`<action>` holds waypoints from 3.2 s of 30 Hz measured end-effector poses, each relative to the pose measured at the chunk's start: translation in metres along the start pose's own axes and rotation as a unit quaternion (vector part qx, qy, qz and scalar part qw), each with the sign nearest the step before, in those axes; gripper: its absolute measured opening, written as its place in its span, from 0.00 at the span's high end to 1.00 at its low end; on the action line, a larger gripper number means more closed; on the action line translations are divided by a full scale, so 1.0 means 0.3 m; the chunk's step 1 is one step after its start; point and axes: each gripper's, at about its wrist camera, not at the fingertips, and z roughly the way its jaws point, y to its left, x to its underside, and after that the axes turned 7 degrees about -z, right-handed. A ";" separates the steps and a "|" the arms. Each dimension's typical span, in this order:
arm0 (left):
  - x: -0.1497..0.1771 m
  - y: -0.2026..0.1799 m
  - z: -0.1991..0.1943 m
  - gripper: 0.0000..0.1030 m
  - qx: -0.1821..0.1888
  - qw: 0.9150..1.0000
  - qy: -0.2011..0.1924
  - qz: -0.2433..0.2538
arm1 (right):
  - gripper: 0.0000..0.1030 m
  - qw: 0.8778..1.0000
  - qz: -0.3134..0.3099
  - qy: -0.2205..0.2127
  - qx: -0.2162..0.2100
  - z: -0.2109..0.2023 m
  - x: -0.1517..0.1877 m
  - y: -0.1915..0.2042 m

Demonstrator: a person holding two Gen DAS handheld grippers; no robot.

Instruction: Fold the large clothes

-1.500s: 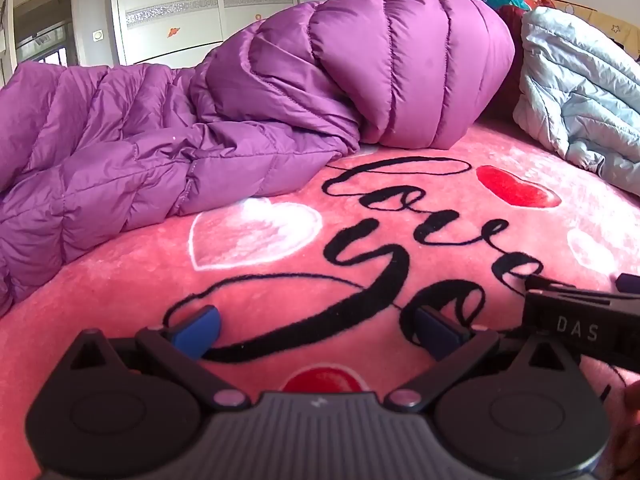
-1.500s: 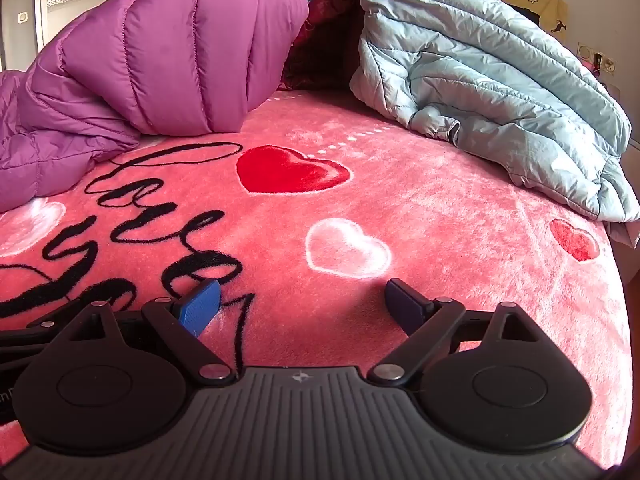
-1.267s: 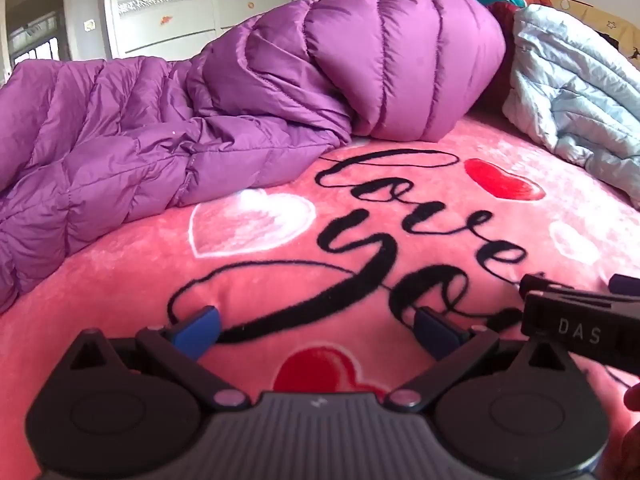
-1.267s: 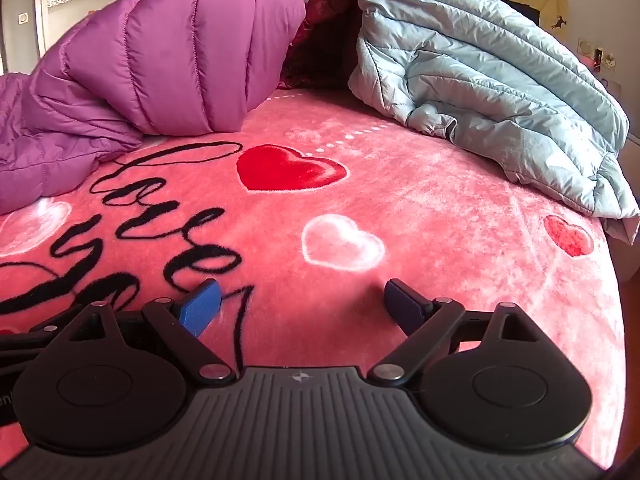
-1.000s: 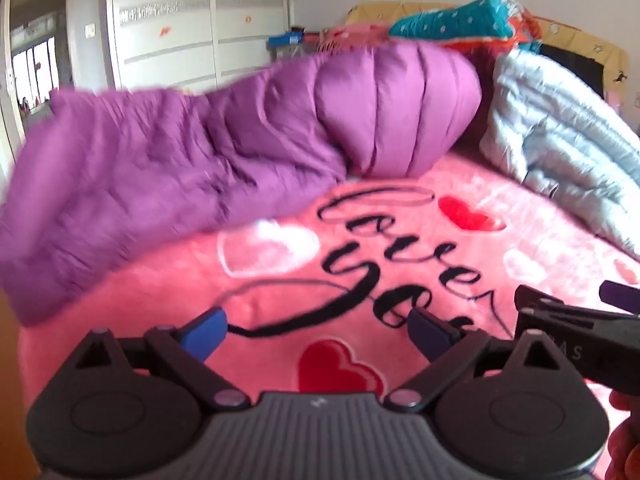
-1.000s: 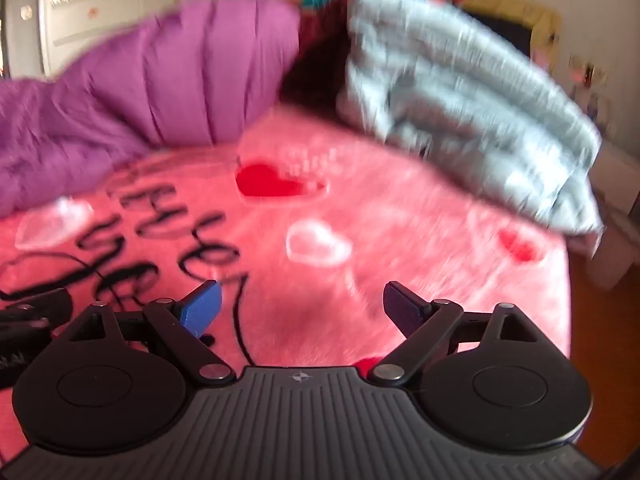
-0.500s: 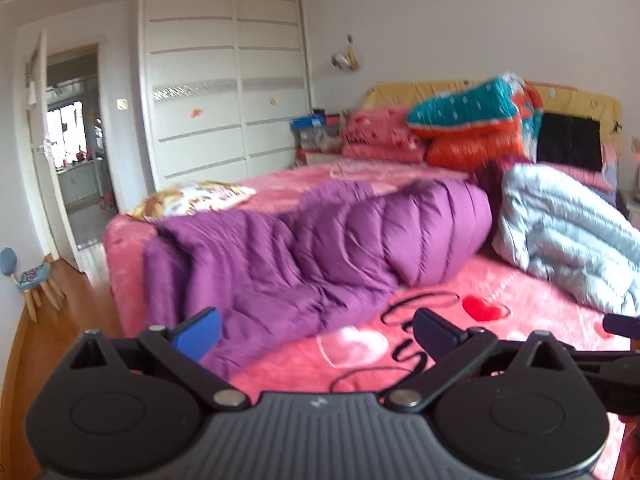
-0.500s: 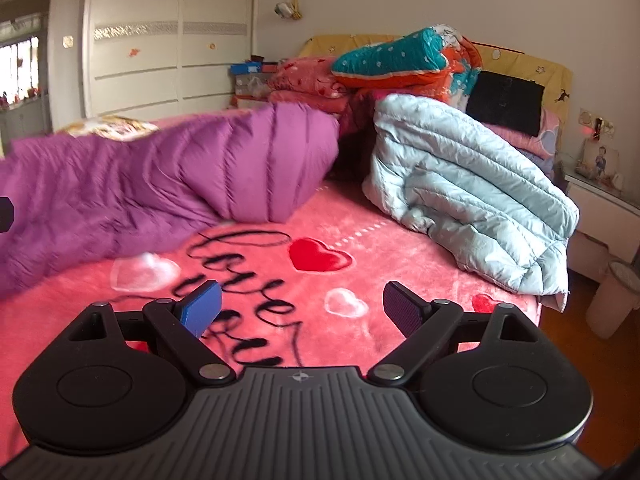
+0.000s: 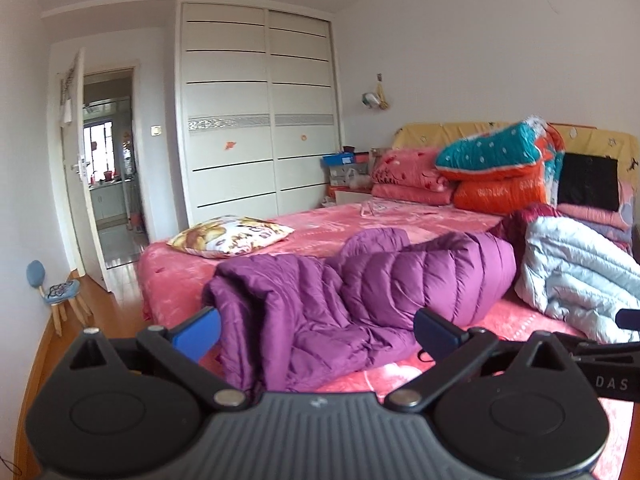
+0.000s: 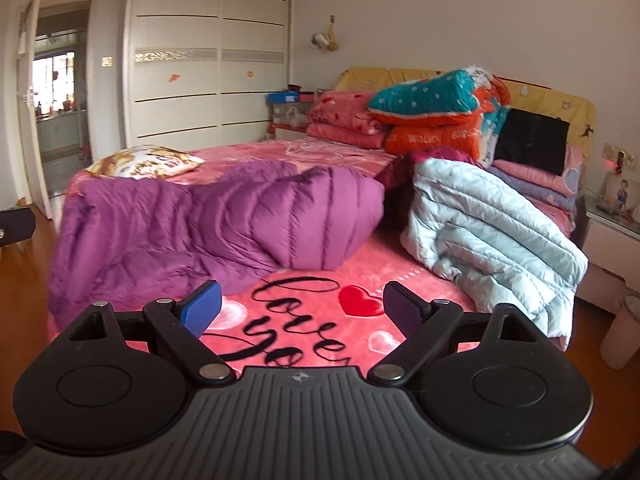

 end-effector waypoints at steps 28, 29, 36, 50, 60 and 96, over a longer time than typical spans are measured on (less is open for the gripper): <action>0.001 0.075 -0.022 0.01 -0.039 0.998 -0.024 -0.040 | 0.00 0.998 -0.053 -0.024 0.000 -0.030 -0.047 0.036; 0.000 0.077 -0.022 0.01 -0.043 0.998 -0.027 -0.041 | 0.00 0.999 -0.041 -0.019 -0.003 -0.019 -0.036 0.034; 0.005 0.092 0.007 0.01 -0.050 0.998 -0.022 -0.039 | 0.00 0.999 -0.033 -0.033 -0.024 -0.003 -0.010 0.035; 0.065 0.052 0.050 0.01 -0.036 0.998 -0.048 0.000 | 0.00 0.999 -0.042 -0.002 -0.014 0.058 0.032 0.048; 0.162 0.005 0.142 0.01 -0.029 0.999 0.028 0.026 | 0.00 0.999 -0.022 0.023 -0.001 0.177 0.150 -0.013; 0.200 -0.395 0.737 0.20 0.057 0.976 0.075 0.198 | 0.00 0.989 0.118 0.089 -0.032 0.577 0.365 -0.294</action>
